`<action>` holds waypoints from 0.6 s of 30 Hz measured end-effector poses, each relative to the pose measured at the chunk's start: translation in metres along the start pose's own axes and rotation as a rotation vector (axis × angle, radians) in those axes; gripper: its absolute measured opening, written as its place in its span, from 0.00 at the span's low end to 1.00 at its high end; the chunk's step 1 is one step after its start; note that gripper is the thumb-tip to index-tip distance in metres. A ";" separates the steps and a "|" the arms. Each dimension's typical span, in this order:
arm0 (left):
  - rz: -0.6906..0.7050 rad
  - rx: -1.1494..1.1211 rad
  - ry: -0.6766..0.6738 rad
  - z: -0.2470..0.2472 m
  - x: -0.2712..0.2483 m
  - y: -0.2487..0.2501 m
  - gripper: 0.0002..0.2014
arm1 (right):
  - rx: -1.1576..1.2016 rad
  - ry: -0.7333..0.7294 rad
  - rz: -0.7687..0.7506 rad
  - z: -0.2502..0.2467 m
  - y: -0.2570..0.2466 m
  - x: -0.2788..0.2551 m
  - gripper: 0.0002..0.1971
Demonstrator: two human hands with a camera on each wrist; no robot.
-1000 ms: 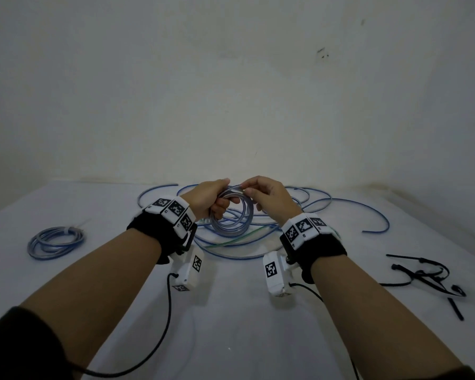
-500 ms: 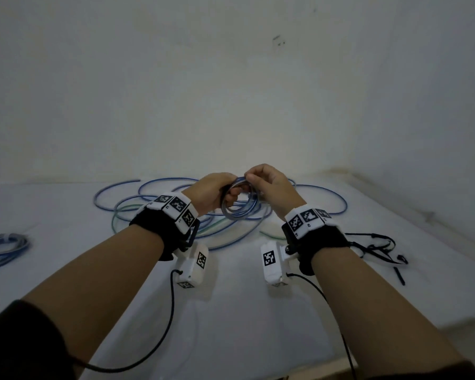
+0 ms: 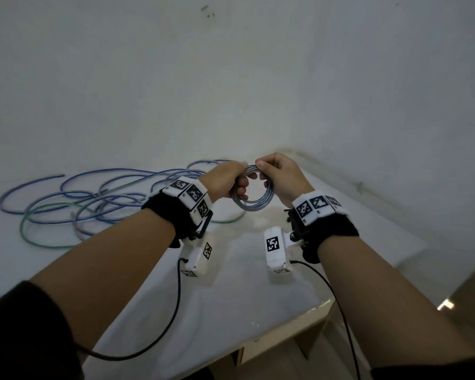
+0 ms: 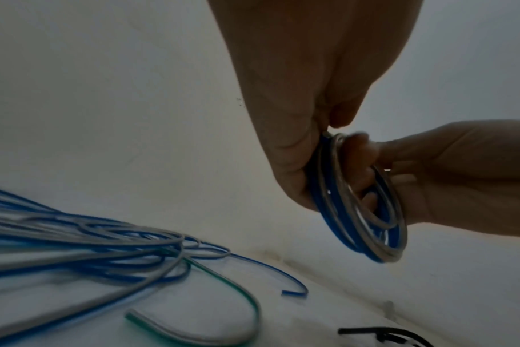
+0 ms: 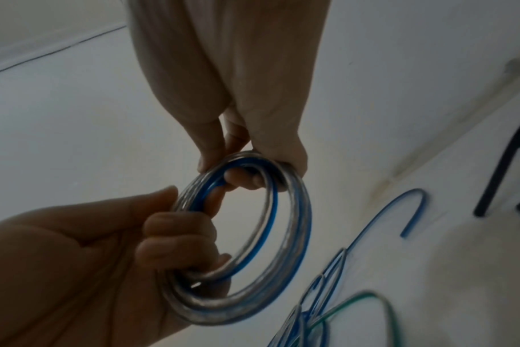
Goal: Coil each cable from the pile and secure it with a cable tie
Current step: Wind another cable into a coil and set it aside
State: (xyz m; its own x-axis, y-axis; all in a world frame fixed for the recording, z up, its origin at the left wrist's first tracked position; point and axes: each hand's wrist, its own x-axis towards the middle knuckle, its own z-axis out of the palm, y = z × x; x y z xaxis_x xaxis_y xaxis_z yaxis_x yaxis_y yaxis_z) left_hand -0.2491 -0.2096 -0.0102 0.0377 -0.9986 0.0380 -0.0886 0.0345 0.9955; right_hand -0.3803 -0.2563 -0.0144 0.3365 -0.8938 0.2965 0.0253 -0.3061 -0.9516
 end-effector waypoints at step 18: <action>0.026 0.154 0.009 0.053 0.022 -0.010 0.19 | -1.216 -0.265 0.442 -0.127 0.042 -0.013 0.11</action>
State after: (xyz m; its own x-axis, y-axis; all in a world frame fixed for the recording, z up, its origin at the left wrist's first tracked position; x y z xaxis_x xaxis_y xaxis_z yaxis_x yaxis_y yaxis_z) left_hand -0.3004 -0.2344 -0.0239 0.0421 -0.9970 0.0650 -0.2413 0.0529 0.9690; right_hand -0.5029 -0.2994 -0.0483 0.2743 -0.9455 -0.1755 -0.9427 -0.2283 -0.2433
